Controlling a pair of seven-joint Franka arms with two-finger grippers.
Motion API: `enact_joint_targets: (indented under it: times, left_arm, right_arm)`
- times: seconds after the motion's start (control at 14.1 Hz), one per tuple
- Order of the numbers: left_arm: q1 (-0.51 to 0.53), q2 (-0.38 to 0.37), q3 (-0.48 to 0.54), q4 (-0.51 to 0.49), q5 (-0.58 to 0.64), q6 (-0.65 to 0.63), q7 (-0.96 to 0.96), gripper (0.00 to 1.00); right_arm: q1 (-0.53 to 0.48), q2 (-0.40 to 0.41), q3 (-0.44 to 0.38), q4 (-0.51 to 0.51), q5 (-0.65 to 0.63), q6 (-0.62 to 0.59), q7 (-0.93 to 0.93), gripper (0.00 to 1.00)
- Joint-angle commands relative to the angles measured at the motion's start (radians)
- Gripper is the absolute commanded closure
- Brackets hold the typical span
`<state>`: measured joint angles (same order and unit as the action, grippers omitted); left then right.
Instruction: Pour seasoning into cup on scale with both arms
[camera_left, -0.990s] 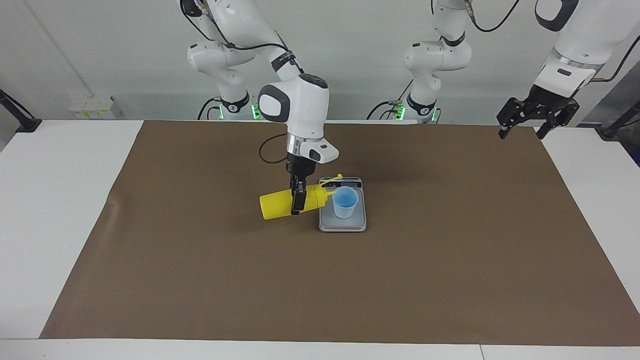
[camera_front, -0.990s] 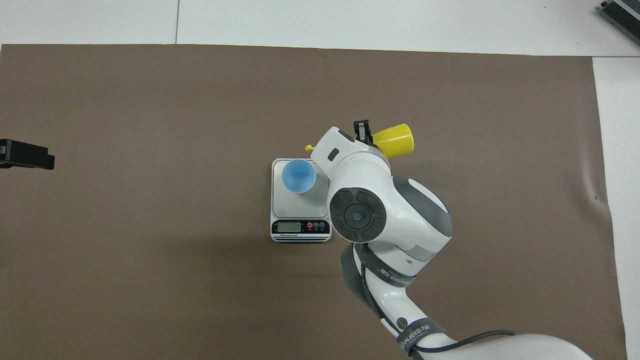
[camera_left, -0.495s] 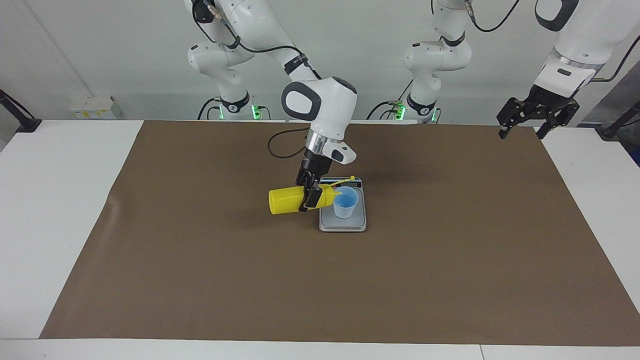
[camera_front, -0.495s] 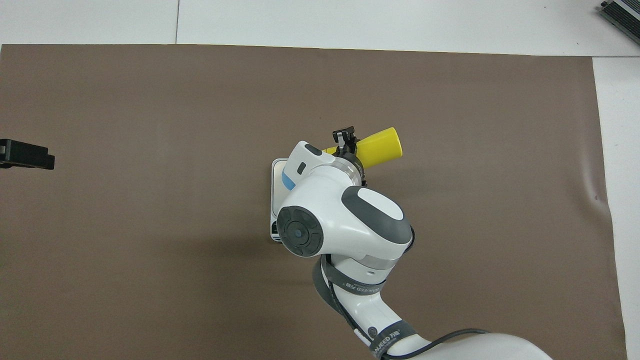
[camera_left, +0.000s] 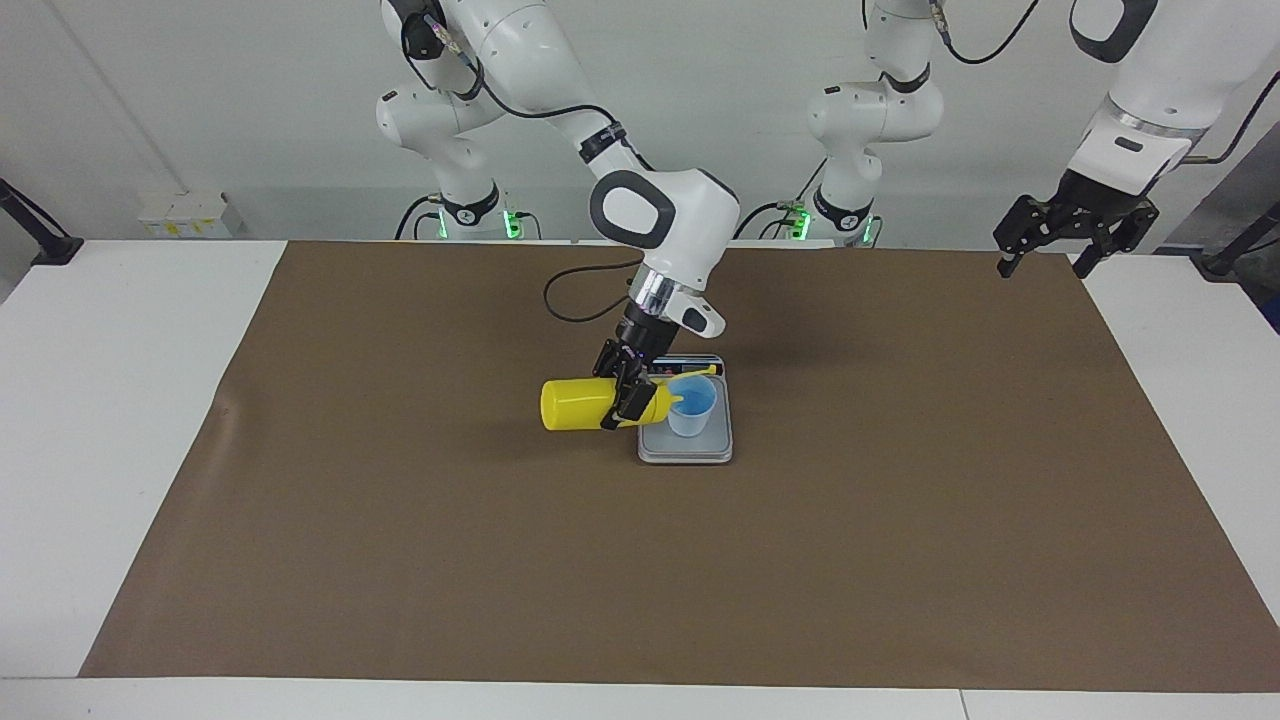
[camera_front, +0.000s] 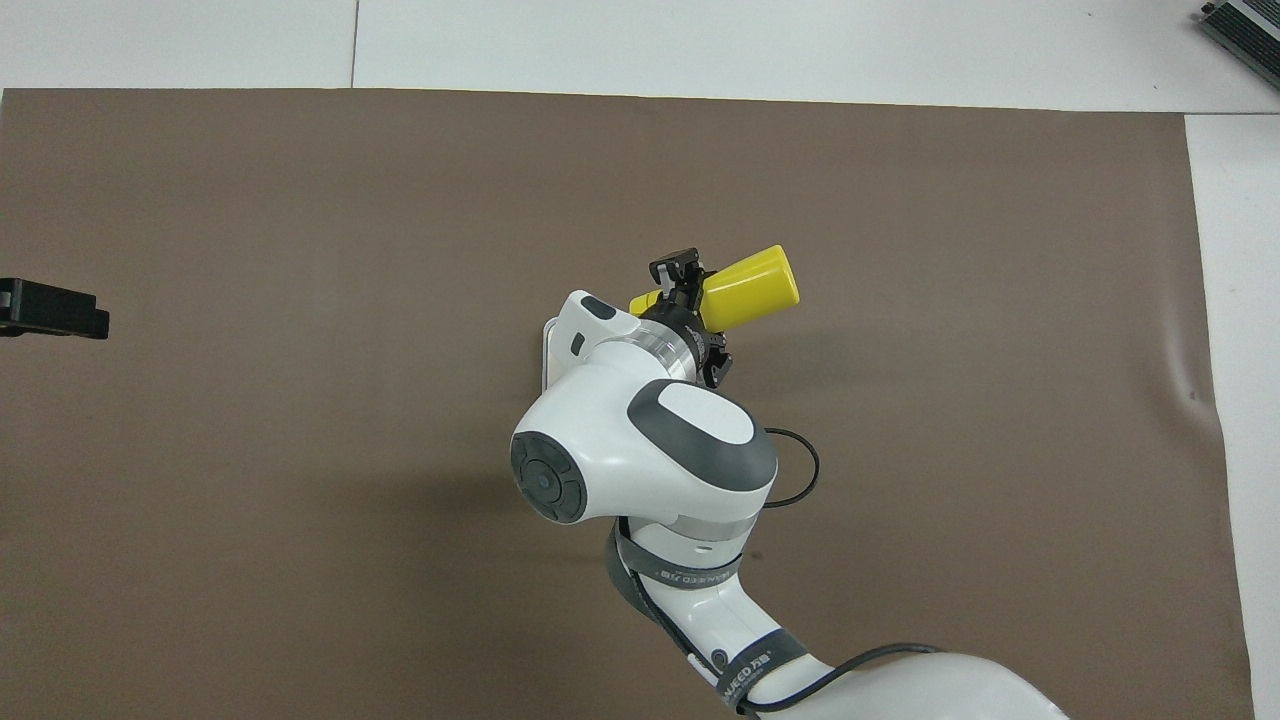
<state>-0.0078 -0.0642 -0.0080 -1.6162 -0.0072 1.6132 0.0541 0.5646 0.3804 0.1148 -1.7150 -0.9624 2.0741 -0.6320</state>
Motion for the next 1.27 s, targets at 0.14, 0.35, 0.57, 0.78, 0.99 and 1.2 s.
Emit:
enact_joint_targets:
  times: [0.14, 0.35, 0.57, 0.78, 0.99, 1.2]
  left_arm:
    - [0.003, -0.028, 0.000, -0.033, -0.013, 0.007, -0.010, 0.00]
    - [0.003, -0.028, 0.000, -0.033, -0.014, 0.007, -0.010, 0.00]
    - [0.003, -0.028, 0.000, -0.033, -0.014, 0.007, -0.010, 0.00]
    - [0.003, -0.028, 0.000, -0.033, -0.013, 0.007, -0.010, 0.00]
    - [0.003, -0.028, 0.000, -0.033, -0.013, 0.007, -0.010, 0.00]
    - [0.003, -0.028, 0.000, -0.033, -0.013, 0.007, -0.010, 0.00]
  right_arm:
    - [0.017, 0.014, 0.003, 0.022, -0.068, -0.040, 0.011, 1.00]
    - [0.017, 0.014, 0.003, 0.018, -0.070, -0.040, 0.012, 1.00]
    - [0.017, 0.014, 0.003, 0.020, -0.070, -0.042, 0.014, 1.00]
    - [0.017, 0.014, 0.003, 0.022, -0.070, -0.038, 0.023, 1.00]
    - [0.017, 0.011, 0.005, 0.022, -0.068, -0.031, 0.023, 1.00]
    - [0.005, -0.011, 0.005, 0.018, -0.050, -0.025, 0.021, 1.00]
